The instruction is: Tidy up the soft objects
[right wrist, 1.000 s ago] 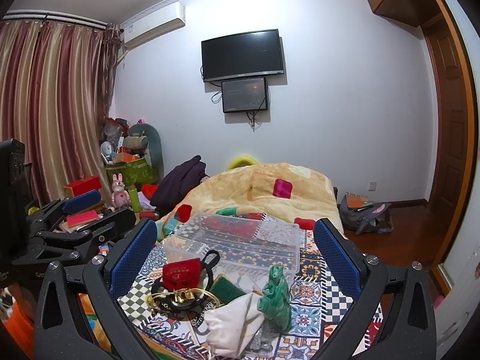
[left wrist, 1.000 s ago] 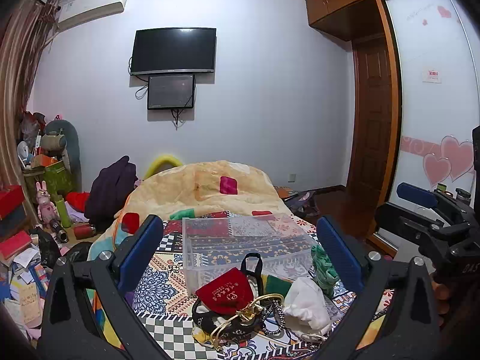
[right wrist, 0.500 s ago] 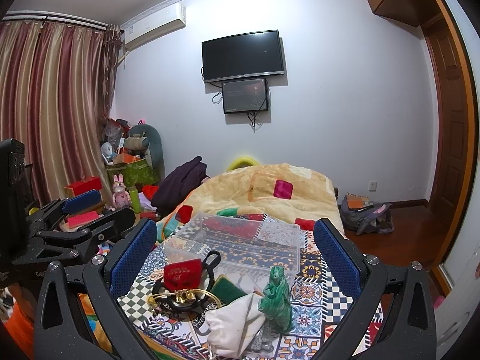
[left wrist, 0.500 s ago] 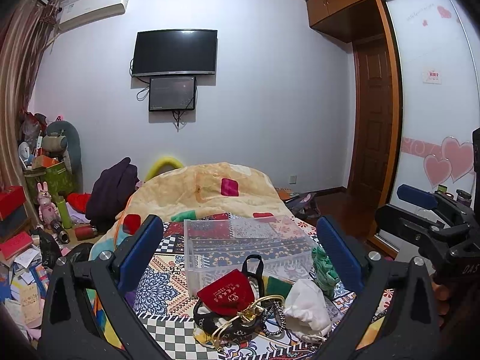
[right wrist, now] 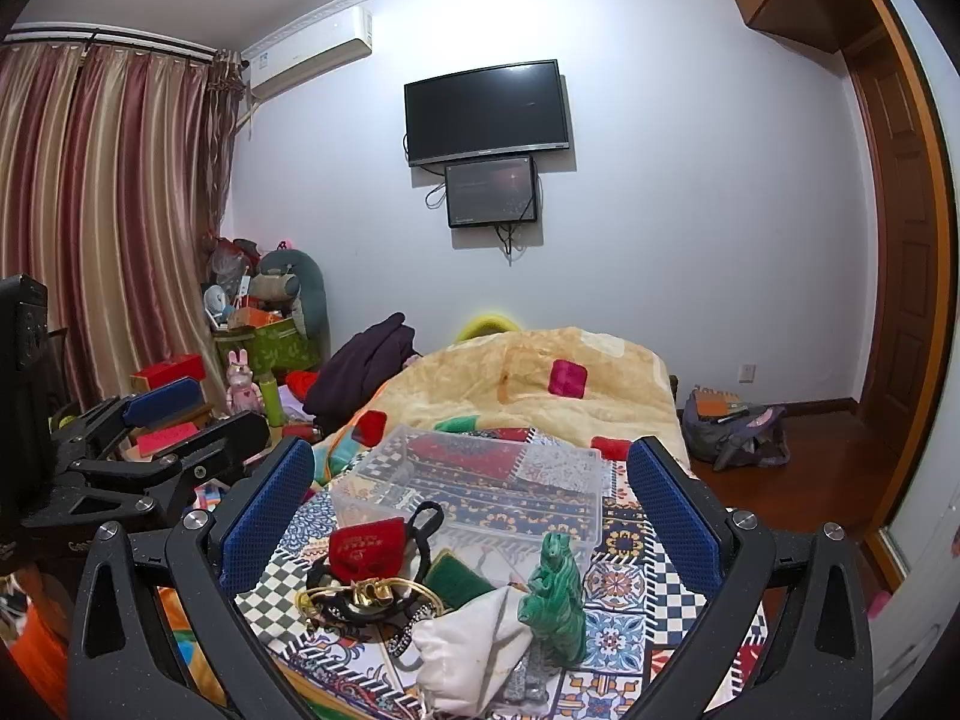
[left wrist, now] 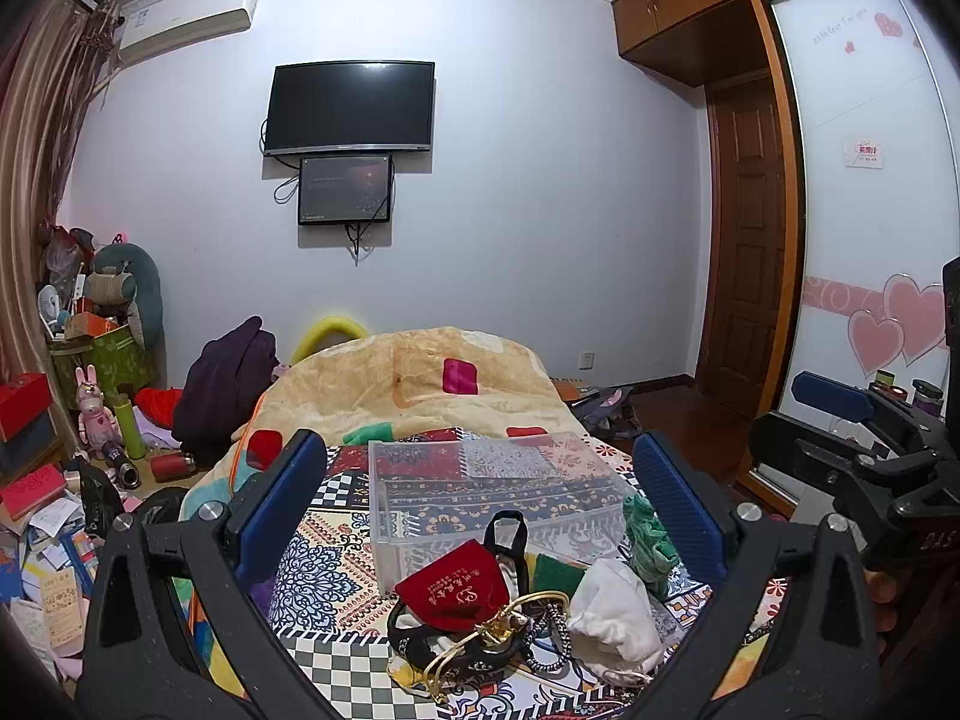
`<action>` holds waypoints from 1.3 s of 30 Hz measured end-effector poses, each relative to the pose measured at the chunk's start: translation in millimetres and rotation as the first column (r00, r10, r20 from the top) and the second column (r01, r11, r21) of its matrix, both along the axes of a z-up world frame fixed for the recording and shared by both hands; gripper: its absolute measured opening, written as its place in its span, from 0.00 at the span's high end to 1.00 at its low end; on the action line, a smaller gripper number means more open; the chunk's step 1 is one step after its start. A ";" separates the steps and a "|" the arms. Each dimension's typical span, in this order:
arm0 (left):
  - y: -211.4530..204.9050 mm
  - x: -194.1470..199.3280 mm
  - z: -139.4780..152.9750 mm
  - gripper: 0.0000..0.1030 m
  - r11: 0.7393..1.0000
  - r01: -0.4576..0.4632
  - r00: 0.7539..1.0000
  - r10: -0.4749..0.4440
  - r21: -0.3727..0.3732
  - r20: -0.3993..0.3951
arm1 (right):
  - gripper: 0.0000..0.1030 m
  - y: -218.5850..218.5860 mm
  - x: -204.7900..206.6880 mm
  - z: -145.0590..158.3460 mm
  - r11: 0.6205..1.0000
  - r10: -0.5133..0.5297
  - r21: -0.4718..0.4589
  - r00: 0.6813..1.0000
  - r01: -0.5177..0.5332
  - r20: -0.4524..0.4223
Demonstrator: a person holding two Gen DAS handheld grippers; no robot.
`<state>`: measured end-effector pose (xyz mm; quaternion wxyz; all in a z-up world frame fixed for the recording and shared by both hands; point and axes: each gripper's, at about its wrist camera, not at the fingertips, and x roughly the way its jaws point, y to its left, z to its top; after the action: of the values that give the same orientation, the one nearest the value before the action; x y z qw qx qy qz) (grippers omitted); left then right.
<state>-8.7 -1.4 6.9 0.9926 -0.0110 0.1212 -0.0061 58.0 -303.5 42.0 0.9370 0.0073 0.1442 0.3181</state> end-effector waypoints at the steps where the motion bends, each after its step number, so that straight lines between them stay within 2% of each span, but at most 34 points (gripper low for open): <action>1: 0.1 -0.3 0.4 0.00 1.000 0.000 1.000 0.000 0.000 -0.001 | 0.00 0.4 0.4 -0.1 1.000 0.000 0.000 1.000 0.000 0.000; 9: 1.3 7.2 -4.3 0.00 1.000 0.014 0.999 -0.014 -0.005 -0.029 | 0.00 0.1 5.7 -5.9 1.000 0.000 -0.001 1.000 0.000 -0.020; 15: 5.0 29.7 -25.3 0.00 0.999 0.031 0.993 -0.032 -0.013 -0.115 | 0.00 -0.4 24.3 -21.0 1.000 -0.009 -0.023 0.997 0.007 -0.074; 21: 12.8 63.2 -62.5 0.00 0.999 0.035 0.969 -0.041 -0.029 -0.245 | 0.00 0.6 55.8 -52.8 0.998 -0.022 -0.063 0.979 0.009 -0.201; 27: 29.8 94.4 -105.3 0.00 0.997 0.012 0.928 -0.040 -0.079 -0.371 | 0.00 -1.3 80.9 -85.2 0.994 -0.046 -0.104 0.947 0.013 -0.317; 29: 34.6 100.2 -116.2 0.00 0.994 0.009 0.915 -0.052 -0.108 -0.400 | 0.04 -0.7 87.1 -94.3 0.992 -0.053 -0.123 0.934 0.010 -0.352; 33: 37.3 101.2 -127.2 0.00 0.989 0.033 0.907 -0.090 -0.142 -0.412 | 0.25 1.8 98.5 -110.3 0.989 -0.052 -0.148 0.906 -0.012 -0.420; 35: 35.5 101.4 -129.9 0.13 0.988 0.048 0.904 -0.106 -0.149 -0.415 | 0.36 3.8 102.6 -116.2 0.989 -0.044 -0.148 0.889 -0.027 -0.455; 39: 34.3 105.4 -134.5 0.28 0.986 0.060 0.894 -0.122 -0.154 -0.431 | 0.65 8.3 102.7 -119.6 0.988 -0.031 -0.149 0.874 -0.048 -0.486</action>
<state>96.6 32.9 -127.6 0.9352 -0.0743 0.3414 -0.0583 160.8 -295.2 -77.6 0.8669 0.0129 0.3997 0.2976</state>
